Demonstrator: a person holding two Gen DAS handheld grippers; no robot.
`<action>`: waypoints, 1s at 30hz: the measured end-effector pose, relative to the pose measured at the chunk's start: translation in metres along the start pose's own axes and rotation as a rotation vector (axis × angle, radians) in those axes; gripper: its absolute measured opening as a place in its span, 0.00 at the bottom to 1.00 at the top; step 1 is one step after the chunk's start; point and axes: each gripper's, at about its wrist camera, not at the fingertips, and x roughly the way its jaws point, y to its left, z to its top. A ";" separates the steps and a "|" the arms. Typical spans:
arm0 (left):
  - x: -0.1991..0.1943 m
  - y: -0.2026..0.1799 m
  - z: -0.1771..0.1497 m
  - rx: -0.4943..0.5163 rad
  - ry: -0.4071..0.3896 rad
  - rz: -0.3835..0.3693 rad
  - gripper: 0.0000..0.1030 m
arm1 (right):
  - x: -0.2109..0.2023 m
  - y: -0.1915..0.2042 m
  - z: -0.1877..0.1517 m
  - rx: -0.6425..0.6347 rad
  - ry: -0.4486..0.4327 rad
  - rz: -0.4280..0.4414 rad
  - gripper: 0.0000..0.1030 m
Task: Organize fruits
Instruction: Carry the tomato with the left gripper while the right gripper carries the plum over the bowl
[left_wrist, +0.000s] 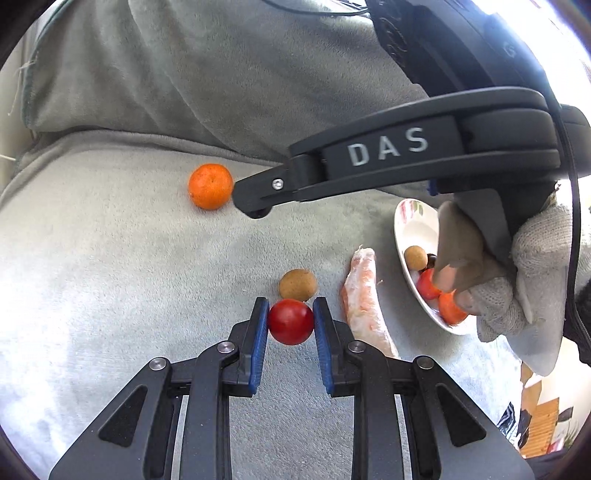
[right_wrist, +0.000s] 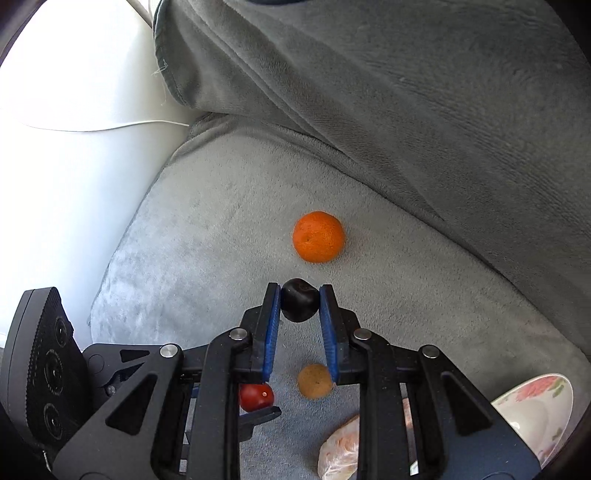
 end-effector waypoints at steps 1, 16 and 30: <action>-0.002 -0.002 0.000 0.003 -0.002 0.002 0.22 | -0.005 -0.001 -0.002 0.002 -0.008 0.000 0.22; -0.011 -0.044 0.003 0.074 -0.019 -0.013 0.22 | -0.083 -0.047 -0.046 0.095 -0.124 -0.039 0.22; -0.007 -0.090 0.018 0.164 -0.001 -0.055 0.22 | -0.138 -0.096 -0.094 0.196 -0.191 -0.105 0.22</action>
